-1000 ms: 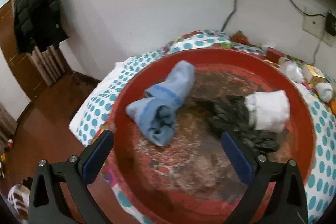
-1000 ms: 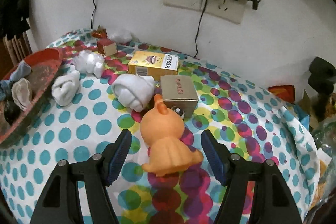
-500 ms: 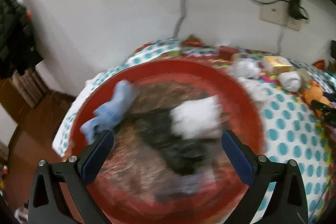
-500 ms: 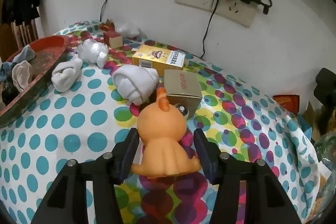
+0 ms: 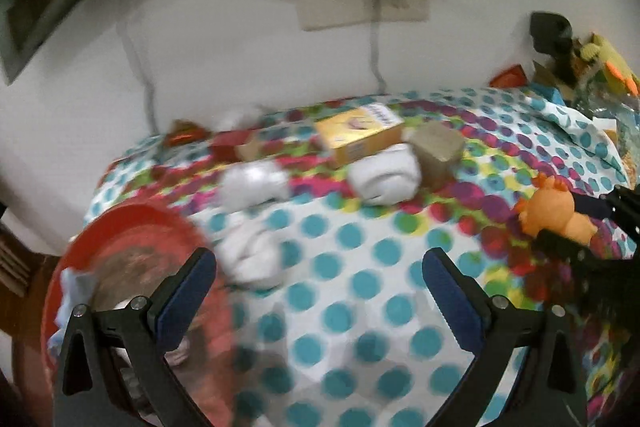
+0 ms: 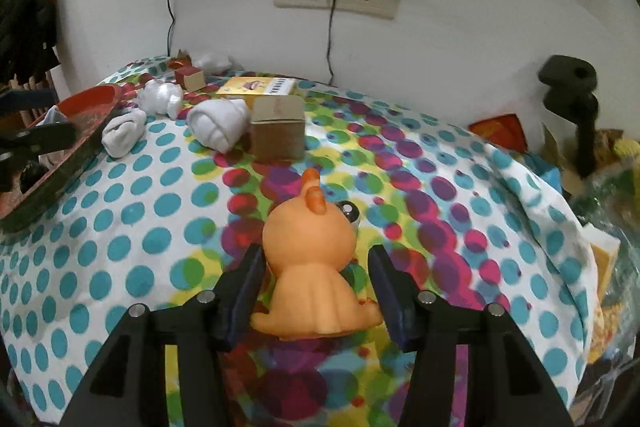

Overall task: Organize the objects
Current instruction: 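Grasp the orange toy with the right gripper while the left gripper grasps a white sock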

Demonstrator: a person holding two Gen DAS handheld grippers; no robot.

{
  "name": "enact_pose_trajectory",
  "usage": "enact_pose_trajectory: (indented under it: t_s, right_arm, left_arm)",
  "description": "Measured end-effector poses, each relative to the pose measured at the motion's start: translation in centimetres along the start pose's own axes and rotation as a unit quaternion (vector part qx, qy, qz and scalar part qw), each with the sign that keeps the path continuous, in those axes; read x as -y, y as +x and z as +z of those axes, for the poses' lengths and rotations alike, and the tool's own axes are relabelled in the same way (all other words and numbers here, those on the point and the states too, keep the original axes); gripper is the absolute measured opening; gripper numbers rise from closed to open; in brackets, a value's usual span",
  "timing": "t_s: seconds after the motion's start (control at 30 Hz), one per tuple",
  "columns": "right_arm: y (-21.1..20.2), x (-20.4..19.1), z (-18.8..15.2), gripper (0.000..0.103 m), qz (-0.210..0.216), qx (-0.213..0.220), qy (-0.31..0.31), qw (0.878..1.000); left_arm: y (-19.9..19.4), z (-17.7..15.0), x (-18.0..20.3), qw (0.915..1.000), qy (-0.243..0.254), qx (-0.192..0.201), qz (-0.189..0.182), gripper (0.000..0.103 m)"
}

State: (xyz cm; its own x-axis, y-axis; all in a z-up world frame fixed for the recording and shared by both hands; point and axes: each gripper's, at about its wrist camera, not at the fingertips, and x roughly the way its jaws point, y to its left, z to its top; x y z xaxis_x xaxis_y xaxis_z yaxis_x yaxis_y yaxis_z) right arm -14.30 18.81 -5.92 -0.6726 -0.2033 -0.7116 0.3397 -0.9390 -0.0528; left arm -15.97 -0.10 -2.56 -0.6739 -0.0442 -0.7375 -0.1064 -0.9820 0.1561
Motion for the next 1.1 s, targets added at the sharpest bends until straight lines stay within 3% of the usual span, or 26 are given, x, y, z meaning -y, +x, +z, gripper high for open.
enact_pose_trajectory:
  t_s: [0.2, 0.63, 0.73, 0.83, 0.9, 1.1]
  right_arm:
    - [0.3, -0.7, 0.1, 0.055, -0.01, -0.008, -0.016, 1.0]
    - [0.7, -0.6, 0.1, 0.056, -0.005, -0.018, -0.015, 1.0]
    - [0.7, -0.6, 0.1, 0.056, -0.003, -0.019, -0.015, 1.0]
    - [0.8, -0.6, 0.1, 0.056, -0.002, -0.021, -0.014, 1.0]
    - [0.9, -0.6, 0.1, 0.056, -0.001, -0.023, -0.015, 1.0]
    - [1.1, -0.6, 0.1, 0.056, 0.002, -0.029, -0.015, 0.999]
  left_arm:
    - [4.4, 2.0, 2.6, 0.9998, 0.003, -0.017, -0.012, 0.103]
    - [10.1, 4.7, 2.5, 0.9983, -0.016, -0.044, -0.034, 0.102]
    - [10.5, 4.8, 2.5, 0.9978, -0.024, -0.046, -0.04, 0.088]
    - [11.2, 4.6, 2.4, 0.9956, -0.04, -0.061, -0.059, 0.056]
    - [11.0, 4.4, 1.9, 0.9945, -0.063, -0.055, -0.062, 0.055]
    - [10.3, 4.0, 2.0, 0.994, -0.069, -0.063, -0.057, 0.054]
